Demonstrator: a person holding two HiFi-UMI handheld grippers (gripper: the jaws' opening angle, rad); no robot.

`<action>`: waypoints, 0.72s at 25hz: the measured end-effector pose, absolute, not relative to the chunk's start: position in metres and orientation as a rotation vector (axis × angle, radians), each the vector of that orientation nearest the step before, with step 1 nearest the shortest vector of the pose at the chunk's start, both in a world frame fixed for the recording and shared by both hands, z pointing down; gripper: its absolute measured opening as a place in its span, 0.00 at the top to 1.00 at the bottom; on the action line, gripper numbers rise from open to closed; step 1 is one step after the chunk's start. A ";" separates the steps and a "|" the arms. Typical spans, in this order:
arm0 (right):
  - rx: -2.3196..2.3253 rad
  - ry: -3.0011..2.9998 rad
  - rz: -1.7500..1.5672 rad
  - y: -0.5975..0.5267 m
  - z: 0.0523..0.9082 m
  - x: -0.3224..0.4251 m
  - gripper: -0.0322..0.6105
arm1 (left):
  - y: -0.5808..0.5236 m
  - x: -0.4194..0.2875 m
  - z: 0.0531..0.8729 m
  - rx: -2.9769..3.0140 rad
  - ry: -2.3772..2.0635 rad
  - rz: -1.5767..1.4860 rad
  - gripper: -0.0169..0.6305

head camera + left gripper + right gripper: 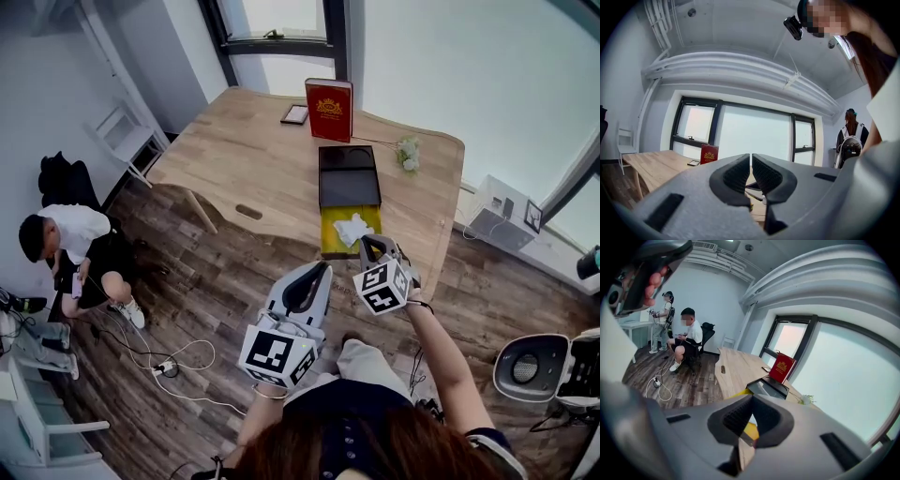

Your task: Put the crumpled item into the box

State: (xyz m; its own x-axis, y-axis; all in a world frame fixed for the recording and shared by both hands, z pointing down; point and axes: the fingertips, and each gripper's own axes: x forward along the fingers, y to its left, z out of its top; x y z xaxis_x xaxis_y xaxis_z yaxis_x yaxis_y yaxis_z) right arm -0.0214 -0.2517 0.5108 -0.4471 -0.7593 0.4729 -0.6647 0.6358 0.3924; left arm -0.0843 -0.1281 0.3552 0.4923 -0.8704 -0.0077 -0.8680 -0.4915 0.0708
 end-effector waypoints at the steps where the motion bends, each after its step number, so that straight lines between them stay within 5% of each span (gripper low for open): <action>1: 1.114 -2.235 -0.206 -0.247 0.508 -0.021 0.91 | -0.125 -0.084 0.354 2.668 -1.549 -0.068 0.92; 18: 1.250 -2.299 -0.332 -0.173 0.449 -0.034 0.91 | -0.066 -0.104 0.346 2.698 -1.555 -0.070 0.92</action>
State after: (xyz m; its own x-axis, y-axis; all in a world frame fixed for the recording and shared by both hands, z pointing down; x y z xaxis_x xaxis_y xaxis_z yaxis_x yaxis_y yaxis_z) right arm -0.0345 -0.1733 0.4487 -0.4550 -0.8353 0.3086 -0.7138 0.5493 0.4345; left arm -0.1040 -0.0660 0.3458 0.5007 -0.8652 -0.0256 -0.8640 -0.5014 0.0460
